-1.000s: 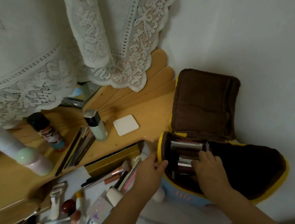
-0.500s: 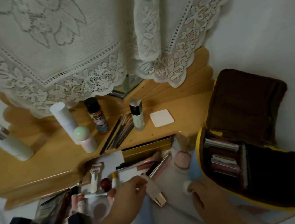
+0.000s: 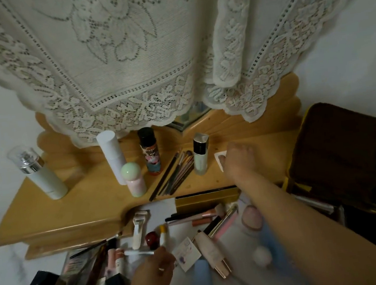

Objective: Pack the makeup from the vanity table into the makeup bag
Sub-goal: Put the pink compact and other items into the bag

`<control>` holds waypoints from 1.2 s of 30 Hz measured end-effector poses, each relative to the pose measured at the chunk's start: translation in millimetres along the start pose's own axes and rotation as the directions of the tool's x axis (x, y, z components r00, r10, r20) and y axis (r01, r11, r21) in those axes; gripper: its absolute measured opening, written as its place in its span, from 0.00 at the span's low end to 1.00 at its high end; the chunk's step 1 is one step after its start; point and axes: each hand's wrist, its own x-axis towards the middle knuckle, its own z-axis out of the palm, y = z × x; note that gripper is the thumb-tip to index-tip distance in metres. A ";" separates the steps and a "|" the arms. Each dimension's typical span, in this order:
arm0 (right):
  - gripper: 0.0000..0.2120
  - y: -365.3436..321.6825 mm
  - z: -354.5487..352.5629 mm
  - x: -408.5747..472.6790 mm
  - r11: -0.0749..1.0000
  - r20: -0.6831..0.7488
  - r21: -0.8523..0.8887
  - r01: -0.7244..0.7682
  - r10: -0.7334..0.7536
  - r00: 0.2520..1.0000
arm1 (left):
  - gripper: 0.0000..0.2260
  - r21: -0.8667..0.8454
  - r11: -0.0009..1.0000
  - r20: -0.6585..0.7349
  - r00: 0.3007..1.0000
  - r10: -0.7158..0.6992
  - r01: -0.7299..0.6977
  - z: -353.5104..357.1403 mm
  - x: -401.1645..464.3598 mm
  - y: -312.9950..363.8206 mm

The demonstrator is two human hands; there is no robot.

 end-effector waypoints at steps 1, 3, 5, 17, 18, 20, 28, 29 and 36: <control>0.21 1.4 3.6 9.3 0.999 0.040 -0.031 -0.037 0.038 0.998 | 0.10 0.001 1.000 -0.007 1.000 -0.007 0.007 0.9 0.4 -0.8; 0.29 5.3 11.1 19.3 0.993 0.106 -0.045 -0.113 0.117 0.987 | 0.12 -0.018 1.000 0.008 1.000 -0.022 0.023 3.2 1.4 -1.9; 0.33 5.7 13.8 21.4 0.985 0.136 0.005 -0.174 0.172 0.976 | 0.15 -0.039 0.999 0.008 1.000 -0.029 0.029 4.8 2.4 -0.7; 0.23 17.7 -21.9 -15.5 0.950 0.163 0.302 -0.080 0.031 0.986 | 0.12 -0.045 0.999 0.114 0.993 0.020 -0.015 19.4 25.0 25.7; 0.21 22.3 -30.0 -24.5 0.936 0.149 0.349 -0.057 0.005 0.989 | 0.10 -0.044 0.999 0.113 0.993 0.023 -0.018 20.8 26.0 31.0; 0.19 33.0 -48.7 -45.7 0.895 0.117 0.446 -0.010 -0.047 0.992 | 0.07 -0.052 0.997 0.112 0.992 0.055 -0.050 25.2 26.5 44.0; 0.15 119.4 -98.7 -126.8 0.876 -0.178 0.482 0.020 0.075 0.981 | 0.09 -0.054 0.971 0.093 0.967 0.238 -0.234 58.9 32.9 101.4; 0.15 132.5 -96.0 -133.1 0.886 -0.181 0.463 -0.013 0.108 0.978 | 0.09 -0.090 0.964 0.092 0.962 0.257 -0.249 64.2 32.8 110.4; 0.10 175.1 -45.8 -155.0 0.966 0.142 0.223 -0.132 0.102 0.985 | 0.10 -0.243 0.906 0.106 0.919 0.381 -0.347 96.0 30.6 165.0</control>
